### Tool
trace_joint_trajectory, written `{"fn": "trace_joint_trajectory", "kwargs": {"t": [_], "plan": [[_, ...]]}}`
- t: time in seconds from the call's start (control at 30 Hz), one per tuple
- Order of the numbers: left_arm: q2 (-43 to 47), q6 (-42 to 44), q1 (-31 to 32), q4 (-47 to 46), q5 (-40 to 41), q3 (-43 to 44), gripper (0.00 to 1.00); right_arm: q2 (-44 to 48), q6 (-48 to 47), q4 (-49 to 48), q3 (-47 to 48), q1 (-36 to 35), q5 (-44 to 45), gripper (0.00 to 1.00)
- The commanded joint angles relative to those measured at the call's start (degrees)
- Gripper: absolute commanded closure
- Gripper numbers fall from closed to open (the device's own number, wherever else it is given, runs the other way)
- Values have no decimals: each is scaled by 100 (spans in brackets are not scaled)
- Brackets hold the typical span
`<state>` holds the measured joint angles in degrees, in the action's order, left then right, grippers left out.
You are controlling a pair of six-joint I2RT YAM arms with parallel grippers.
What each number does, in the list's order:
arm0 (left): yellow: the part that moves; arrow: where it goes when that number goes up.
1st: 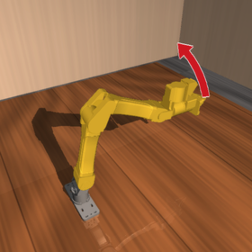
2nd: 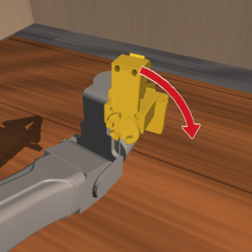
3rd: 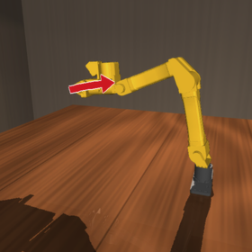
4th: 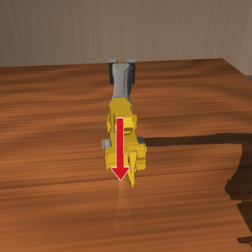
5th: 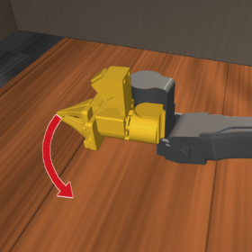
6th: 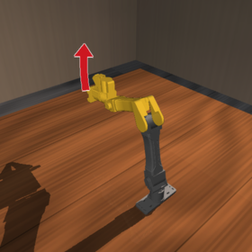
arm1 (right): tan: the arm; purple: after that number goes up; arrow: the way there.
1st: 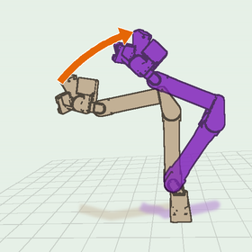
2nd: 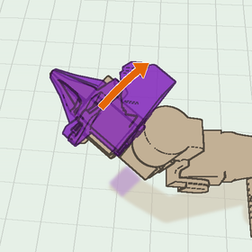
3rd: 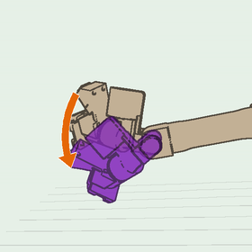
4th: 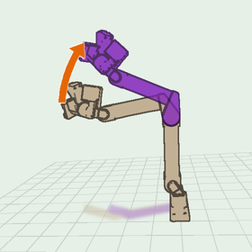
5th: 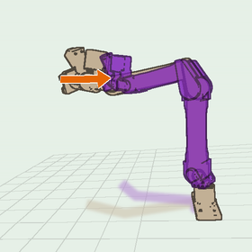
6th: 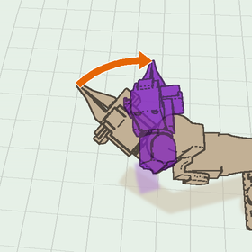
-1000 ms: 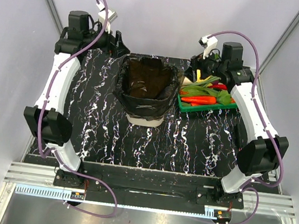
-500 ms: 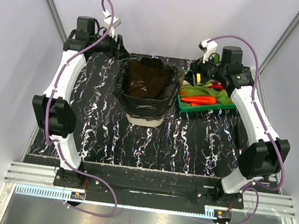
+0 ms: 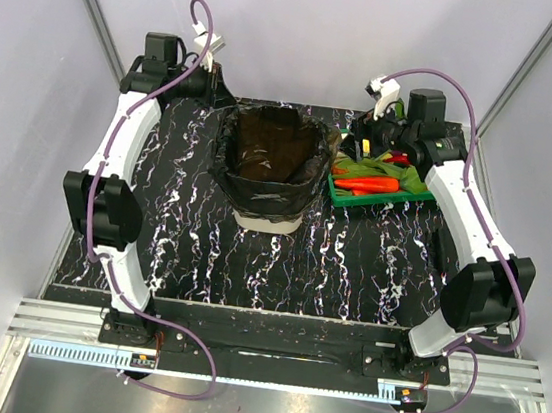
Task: Put the trash bags into the trash bin
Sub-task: Place the trash bag in the trash bin.
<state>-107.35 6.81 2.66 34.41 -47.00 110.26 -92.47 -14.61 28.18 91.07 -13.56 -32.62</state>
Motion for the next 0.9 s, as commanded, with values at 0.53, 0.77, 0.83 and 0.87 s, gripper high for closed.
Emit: {"fn": "trace_joint_trajectory", "kwargs": {"t": [0.53, 0.77, 0.83, 0.87], "plan": [[56, 329, -81, -400, 191, -232, 100, 229, -16, -217, -72, -32, -51, 22], [4, 593, -81, -409, 201, -487, 96, 194, 55, -234, -151, -41, -157, 22], [-14, 611, -81, -409, 165, -549, 94, 168, 55, -234, -159, -41, -166, 22], [-31, 629, -81, -409, 130, -575, 93, 159, 64, -243, -151, -41, -174, 22]]}}
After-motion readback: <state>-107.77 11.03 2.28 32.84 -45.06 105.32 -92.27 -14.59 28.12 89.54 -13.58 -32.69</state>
